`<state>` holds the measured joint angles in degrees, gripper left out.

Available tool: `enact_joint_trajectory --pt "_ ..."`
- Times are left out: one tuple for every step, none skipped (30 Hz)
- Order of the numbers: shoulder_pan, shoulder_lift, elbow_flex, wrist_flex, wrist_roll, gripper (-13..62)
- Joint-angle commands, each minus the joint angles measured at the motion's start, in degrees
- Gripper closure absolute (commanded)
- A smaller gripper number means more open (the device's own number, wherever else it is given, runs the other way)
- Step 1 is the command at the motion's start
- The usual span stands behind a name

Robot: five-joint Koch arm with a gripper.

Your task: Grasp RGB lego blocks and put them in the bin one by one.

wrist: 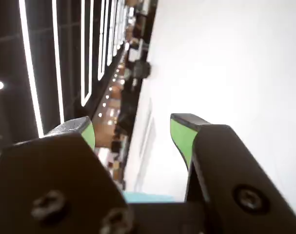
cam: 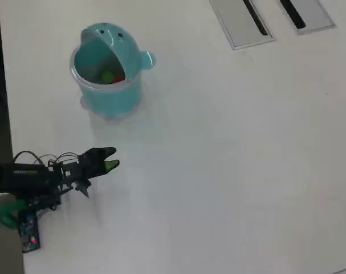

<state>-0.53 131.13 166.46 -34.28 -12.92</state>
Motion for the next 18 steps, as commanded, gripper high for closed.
enact_joint_trajectory --pt "-0.09 4.31 -1.32 -6.59 -0.44 20.9" --pt "-0.18 4.22 -0.18 -7.73 -0.44 20.9" --pt "-0.18 4.22 1.14 -8.7 -0.44 20.9" --pt "-0.26 4.22 2.64 -10.11 -0.44 20.9" --pt "-0.62 4.22 4.31 -11.6 -0.44 20.9" --pt "-0.88 4.22 5.89 -13.1 -0.44 20.9" --pt "-1.23 4.22 7.38 -14.33 -0.44 20.9" --pt "-1.41 4.22 8.7 -15.47 -0.44 20.9" --pt "-1.76 4.22 9.84 -16.26 -0.44 20.9" --pt "-2.29 4.22 10.99 -16.96 -0.53 20.9" --pt "-2.9 4.22 11.95 -17.14 -0.44 20.8" --pt "-3.16 4.22 12.83 -17.93 -0.44 20.8" --pt "-3.25 4.13 13.45 -18.37 -0.44 20.8" --pt "-3.25 4.13 13.89 -18.37 -0.35 20.8" --pt "-3.25 4.04 14.41 -18.37 -0.26 20.7" --pt "-3.25 4.13 14.94 -18.28 -0.18 20.7" --pt "-3.25 4.04 15.21 -17.93 -0.18 19.7" --pt "-2.99 4.04 15.21 -16.52 -0.26 17.8"
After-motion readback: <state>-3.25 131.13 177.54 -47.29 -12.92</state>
